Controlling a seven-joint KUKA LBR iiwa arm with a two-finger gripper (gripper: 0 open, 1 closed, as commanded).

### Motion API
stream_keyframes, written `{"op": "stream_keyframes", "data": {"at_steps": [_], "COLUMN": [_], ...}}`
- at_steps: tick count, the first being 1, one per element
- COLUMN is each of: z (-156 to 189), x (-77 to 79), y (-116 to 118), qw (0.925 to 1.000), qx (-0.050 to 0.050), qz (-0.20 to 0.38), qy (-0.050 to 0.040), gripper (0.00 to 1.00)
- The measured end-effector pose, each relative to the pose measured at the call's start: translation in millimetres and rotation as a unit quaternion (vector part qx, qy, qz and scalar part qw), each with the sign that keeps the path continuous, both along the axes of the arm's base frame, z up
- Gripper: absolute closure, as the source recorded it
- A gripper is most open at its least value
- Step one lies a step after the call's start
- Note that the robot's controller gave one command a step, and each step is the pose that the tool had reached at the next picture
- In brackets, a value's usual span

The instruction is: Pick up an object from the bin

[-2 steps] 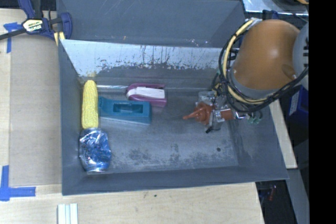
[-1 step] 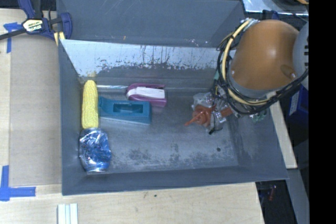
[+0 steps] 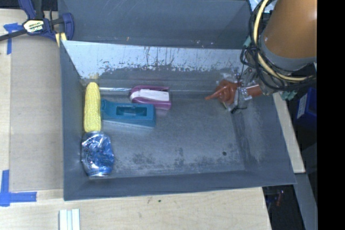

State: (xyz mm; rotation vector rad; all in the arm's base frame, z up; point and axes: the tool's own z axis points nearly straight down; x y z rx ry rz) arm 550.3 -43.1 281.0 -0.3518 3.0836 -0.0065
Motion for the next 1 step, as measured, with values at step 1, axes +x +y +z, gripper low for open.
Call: {"op": "stream_keyframes", "data": {"at_steps": [1], "z": [8.1], "x": [-5.4], "y": [0.9], "qw": [0.9998], "qx": [0.000], "qz": [0.018], "qy": [0.0087], "gripper": [1.00]}}
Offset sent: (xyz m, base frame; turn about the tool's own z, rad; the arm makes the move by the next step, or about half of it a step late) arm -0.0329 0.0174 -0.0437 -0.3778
